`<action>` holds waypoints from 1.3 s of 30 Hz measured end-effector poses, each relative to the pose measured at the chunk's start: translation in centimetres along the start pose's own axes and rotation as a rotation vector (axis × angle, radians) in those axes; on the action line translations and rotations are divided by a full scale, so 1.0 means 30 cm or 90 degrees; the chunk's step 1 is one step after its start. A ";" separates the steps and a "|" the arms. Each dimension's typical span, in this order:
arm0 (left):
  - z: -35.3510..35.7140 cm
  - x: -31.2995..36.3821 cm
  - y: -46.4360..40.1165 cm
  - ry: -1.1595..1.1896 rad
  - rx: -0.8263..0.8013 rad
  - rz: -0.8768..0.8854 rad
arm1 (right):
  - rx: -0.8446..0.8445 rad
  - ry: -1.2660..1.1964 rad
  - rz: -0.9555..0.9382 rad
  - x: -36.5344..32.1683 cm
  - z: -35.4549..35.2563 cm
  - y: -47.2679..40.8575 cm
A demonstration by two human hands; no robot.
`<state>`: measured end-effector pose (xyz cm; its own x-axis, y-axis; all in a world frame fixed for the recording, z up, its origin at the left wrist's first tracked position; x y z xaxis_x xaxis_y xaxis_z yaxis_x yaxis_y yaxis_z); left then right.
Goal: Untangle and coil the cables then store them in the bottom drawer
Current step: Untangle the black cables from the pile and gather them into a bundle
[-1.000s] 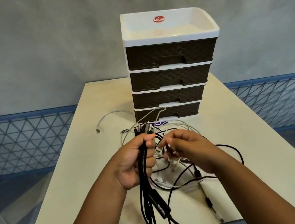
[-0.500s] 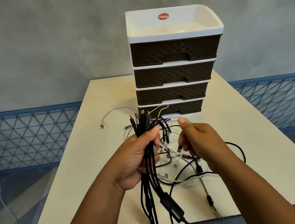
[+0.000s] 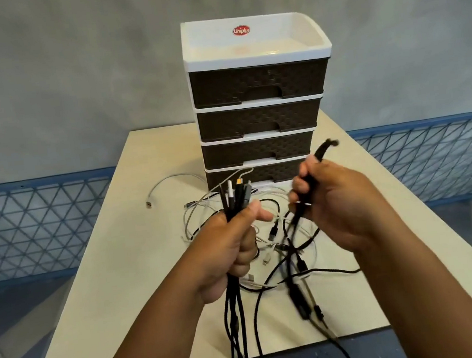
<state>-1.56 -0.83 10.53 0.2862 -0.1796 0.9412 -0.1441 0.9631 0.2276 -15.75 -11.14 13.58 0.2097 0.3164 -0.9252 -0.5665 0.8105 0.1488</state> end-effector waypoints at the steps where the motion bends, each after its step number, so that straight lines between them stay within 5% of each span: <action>1: -0.005 -0.001 -0.003 0.031 0.024 0.005 | -0.014 0.010 -0.006 -0.016 -0.004 0.019; 4: -0.003 0.001 -0.009 0.130 0.052 0.019 | -0.075 0.140 0.006 -0.009 0.029 0.084; 7: 0.033 0.002 0.002 0.192 0.041 0.028 | -0.068 0.457 -0.088 0.055 0.088 0.129; 16: 0.127 -0.025 0.037 0.105 0.176 0.064 | -0.110 0.849 -0.202 0.101 0.108 0.228; 25: 0.204 -0.055 0.062 0.075 0.267 0.102 | -0.082 0.837 -0.295 0.169 0.042 0.304; 33: 0.156 -0.032 0.147 0.254 0.199 0.163 | -0.316 0.578 -0.138 0.380 -0.133 0.453; 36: 0.137 -0.063 0.177 0.308 0.167 0.162 | -0.187 0.315 -0.042 0.343 -0.219 0.416; 39: 0.113 -0.066 0.211 0.325 0.162 0.157 | -0.048 0.521 -0.080 0.343 -0.315 0.308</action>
<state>-6.26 4.93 10.95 0.6237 0.2208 0.7498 -0.4672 0.8744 0.1312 -26.36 -5.06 2.13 -0.3550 -0.2560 -0.8991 -0.6356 0.7713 0.0313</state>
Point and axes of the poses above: each hand's wrist, its own y-axis away from the middle knuckle, its own z-axis out of the palm, x = y × z, the point moved 1 cm from there along -y, towards the middle knuckle, and after that the axes turned 2 degrees about y, right-handed, at the moved point
